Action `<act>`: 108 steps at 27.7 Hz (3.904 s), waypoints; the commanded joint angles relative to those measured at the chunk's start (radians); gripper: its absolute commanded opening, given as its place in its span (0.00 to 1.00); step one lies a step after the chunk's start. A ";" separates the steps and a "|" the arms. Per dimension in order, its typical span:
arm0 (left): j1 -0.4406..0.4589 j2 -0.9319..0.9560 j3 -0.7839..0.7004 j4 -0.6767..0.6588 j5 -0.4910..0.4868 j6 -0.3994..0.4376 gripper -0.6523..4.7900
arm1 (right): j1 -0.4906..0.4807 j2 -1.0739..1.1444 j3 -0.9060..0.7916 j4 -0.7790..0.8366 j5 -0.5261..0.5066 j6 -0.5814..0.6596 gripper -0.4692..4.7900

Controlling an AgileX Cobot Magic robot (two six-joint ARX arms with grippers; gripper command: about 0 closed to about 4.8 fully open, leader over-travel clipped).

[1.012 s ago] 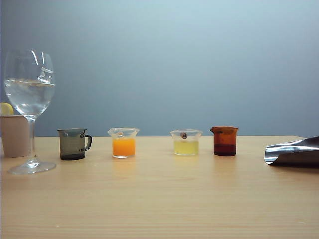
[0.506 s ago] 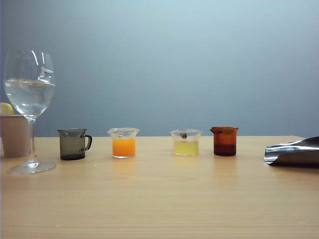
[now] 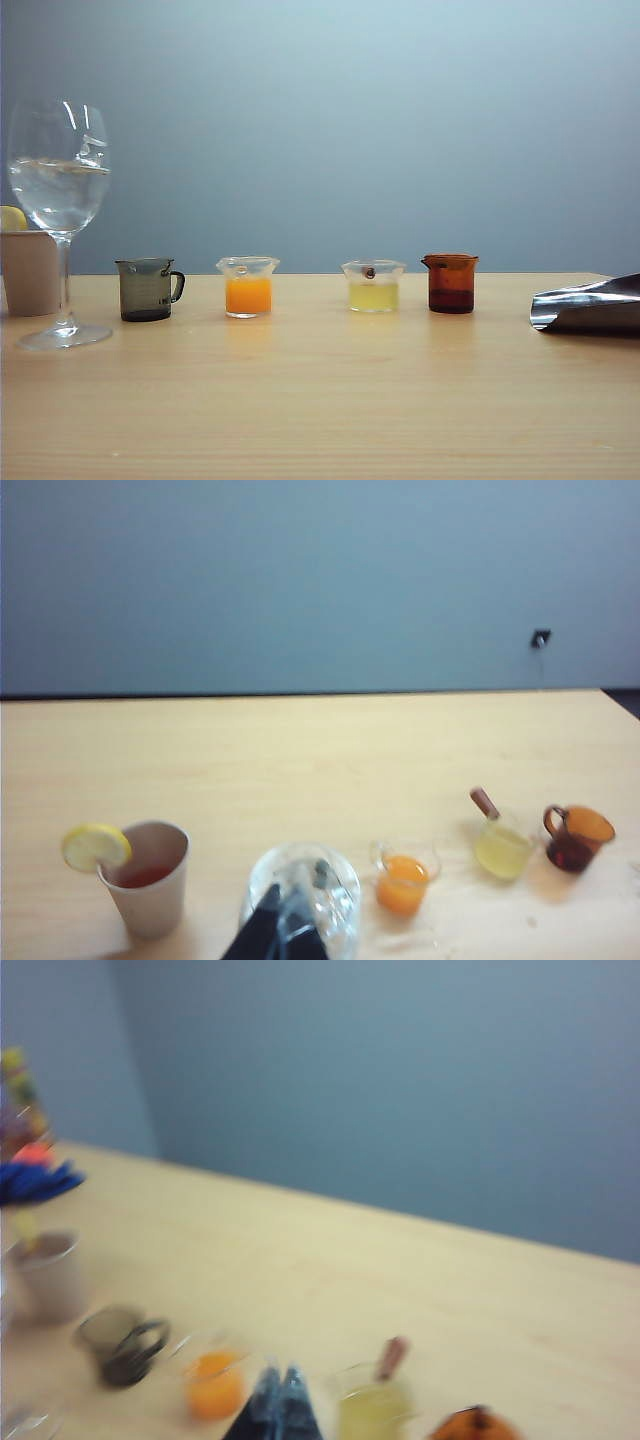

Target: Pick up the second measuring cup from the left, pour the orange juice inside into the goblet, and finally put the measuring cup back in its original place.

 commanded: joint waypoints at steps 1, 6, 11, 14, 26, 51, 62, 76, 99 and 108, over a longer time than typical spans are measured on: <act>0.000 0.007 0.003 -0.003 0.023 0.001 0.11 | 0.056 0.074 0.005 0.089 0.015 -0.003 0.08; 0.000 0.034 0.003 0.013 0.026 0.000 0.11 | 0.138 0.248 0.005 0.224 0.008 -0.003 0.08; 0.000 0.044 0.003 0.021 0.026 0.000 0.11 | 0.195 0.417 0.005 0.386 0.006 -0.003 0.08; 0.000 0.044 0.003 0.021 0.026 0.000 0.11 | 0.219 0.517 0.005 0.494 -0.011 -0.003 0.08; -0.039 0.044 0.003 -0.088 0.168 0.006 0.11 | 0.220 0.807 0.010 0.656 -0.022 0.031 0.08; -0.182 0.044 0.003 -0.129 0.139 0.049 0.11 | 0.146 1.235 0.365 0.673 -0.055 0.062 0.98; -0.182 0.044 0.003 -0.105 0.142 0.049 0.11 | 0.132 1.338 0.496 0.646 -0.097 0.065 0.98; -0.182 0.044 0.003 -0.098 0.142 0.038 0.11 | 0.130 1.452 0.623 0.636 -0.104 0.092 0.97; -0.182 0.044 0.003 -0.099 0.142 0.038 0.11 | 0.129 1.463 0.696 0.539 -0.093 0.109 0.17; -0.181 0.044 0.003 -0.099 0.142 0.039 0.11 | 0.129 1.439 0.696 0.541 -0.097 0.105 0.08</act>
